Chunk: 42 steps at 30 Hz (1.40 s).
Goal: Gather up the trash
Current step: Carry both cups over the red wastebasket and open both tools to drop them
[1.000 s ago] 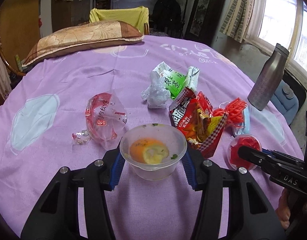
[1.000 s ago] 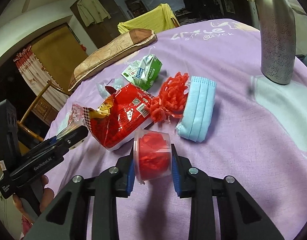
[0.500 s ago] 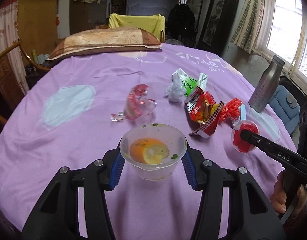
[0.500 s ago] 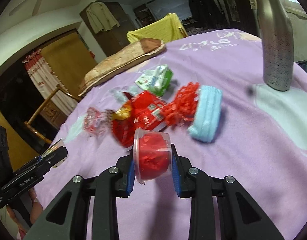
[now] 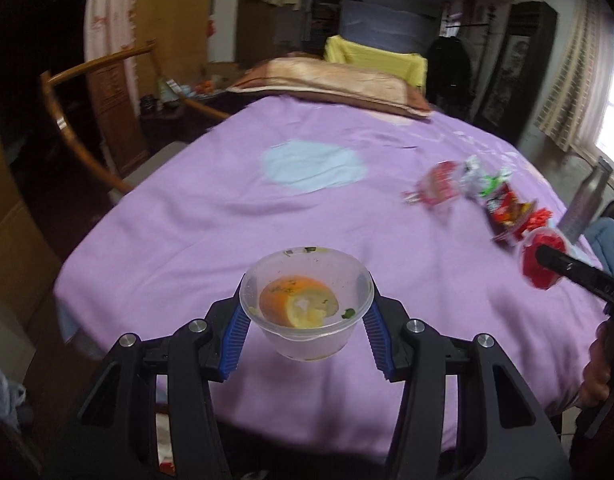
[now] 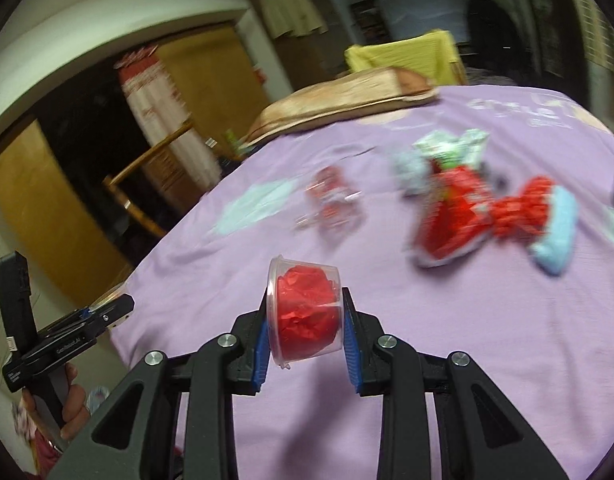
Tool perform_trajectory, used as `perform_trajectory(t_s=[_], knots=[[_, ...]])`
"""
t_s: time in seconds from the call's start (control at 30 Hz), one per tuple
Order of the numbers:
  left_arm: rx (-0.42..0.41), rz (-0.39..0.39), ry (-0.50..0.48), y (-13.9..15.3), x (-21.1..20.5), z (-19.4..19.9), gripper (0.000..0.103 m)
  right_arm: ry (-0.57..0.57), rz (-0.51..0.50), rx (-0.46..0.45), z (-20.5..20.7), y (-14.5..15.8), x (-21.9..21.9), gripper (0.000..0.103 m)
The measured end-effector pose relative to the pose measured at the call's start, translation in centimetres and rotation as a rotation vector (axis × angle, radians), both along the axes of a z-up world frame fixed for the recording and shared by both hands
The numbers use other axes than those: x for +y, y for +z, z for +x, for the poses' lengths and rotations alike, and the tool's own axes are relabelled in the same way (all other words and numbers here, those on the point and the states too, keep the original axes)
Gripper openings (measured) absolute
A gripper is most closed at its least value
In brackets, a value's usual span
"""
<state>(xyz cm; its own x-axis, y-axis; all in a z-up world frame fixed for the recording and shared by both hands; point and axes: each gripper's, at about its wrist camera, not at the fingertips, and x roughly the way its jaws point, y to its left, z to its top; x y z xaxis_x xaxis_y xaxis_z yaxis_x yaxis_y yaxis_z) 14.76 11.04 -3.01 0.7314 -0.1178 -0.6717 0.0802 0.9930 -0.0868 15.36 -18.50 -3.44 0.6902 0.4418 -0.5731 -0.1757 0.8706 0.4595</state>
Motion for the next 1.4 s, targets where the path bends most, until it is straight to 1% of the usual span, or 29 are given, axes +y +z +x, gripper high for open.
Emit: perform_trajectory(t_s=[0.1, 0.23, 0.37, 0.4, 0.43, 0.47, 0.5, 0.53, 0.6, 0.63, 0.67, 0.7, 0.77, 0.9, 0.93, 1.0, 1.03, 1.13, 1.23, 1.37, 1.4], knots=[[0.049, 0.015, 0.085, -1.7, 5.3, -1.9, 0.052, 0.078, -0.011, -0.001, 0.1, 0.6, 3.4, 0.031], [0.115, 0.043, 0.175, -4.3, 11.3, -3.8, 0.052, 0.183, -0.027, -0.002, 0.3, 1.4, 8.3, 0.031], [0.199, 0.054, 0.228, -7.2, 15.5, -4.8, 0.052, 0.298, -0.035, 0.01, 0.2, 2.0, 13.9, 0.031], [0.225, 0.057, 0.239, -8.1, 16.4, -5.1, 0.054, 0.325, -0.035, 0.015, 0.2, 2.1, 15.1, 0.031], [0.25, 0.066, 0.248, -8.9, 17.1, -5.3, 0.062, 0.364, -0.037, 0.021, 0.0, 2.3, 16.8, 0.031], [0.27, 0.08, 0.264, -9.6, 17.8, -5.5, 0.068, 0.395, -0.042, 0.025, -0.1, 2.4, 18.2, 0.031], [0.275, 0.09, 0.278, -10.0, 18.3, -5.8, 0.077, 0.429, -0.05, 0.028, -0.3, 2.6, 19.8, 0.031], [0.275, 0.105, 0.302, -10.4, 19.2, -6.2, 0.081, 0.457, -0.056, 0.031, -0.5, 2.7, 21.0, 0.031], [0.262, 0.121, 0.337, -10.5, 20.3, -6.8, 0.084, 0.53, -0.061, 0.046, -1.0, 2.7, 23.9, 0.031], [0.25, 0.119, 0.364, -10.3, 21.1, -7.1, 0.088, 0.559, -0.065, 0.054, -1.3, 2.6, 25.0, 0.031], [0.24, 0.109, 0.388, -10.1, 22.1, -7.6, 0.09, 0.601, -0.071, 0.066, -1.6, 2.5, 26.6, 0.031], [0.232, 0.098, 0.408, -9.9, 23.0, -7.6, 0.092, 0.63, -0.076, 0.075, -1.8, 2.3, 27.6, 0.031], [0.21, 0.084, 0.457, -9.4, 24.8, -8.3, 0.093, 0.708, -0.097, 0.1, -2.5, 1.6, 30.7, 0.031], [0.172, 0.078, 0.563, -8.2, 28.2, -9.6, 0.095, 0.828, -0.158, 0.151, -3.7, -0.3, 35.8, 0.032], [0.167, 0.079, 0.582, -8.0, 28.8, -9.9, 0.095, 0.856, -0.159, 0.167, -3.8, -0.8, 36.8, 0.033], [0.161, 0.082, 0.608, -7.6, 29.3, -10.3, 0.095, 0.91, -0.161, 0.192, -4.4, -1.4, 38.4, 0.047], [0.16, 0.084, 0.613, -7.3, 29.4, -10.3, 0.095, 0.914, -0.17, 0.191, -4.6, -1.5, 39.1, 0.056], [0.154, 0.086, 0.619, -6.9, 29.4, -10.4, 0.095, 0.912, -0.167, 0.149, -5.0, -0.6, 39.0, 0.057], [0.15, 0.085, 0.607, -6.8, 28.9, -9.9, 0.095, 0.862, -0.171, 0.105, -4.6, 0.4, 37.5, 0.057], [0.158, 0.115, 0.56, -6.5, 26.5, -8.8, 0.095, 0.782, -0.141, 0.091, -3.3, 1.1, 34.7, 0.057], [0.157, 0.126, 0.541, -6.2, 25.4, -8.5, 0.095, 0.754, -0.131, 0.084, -3.1, 1.4, 33.4, 0.058]])
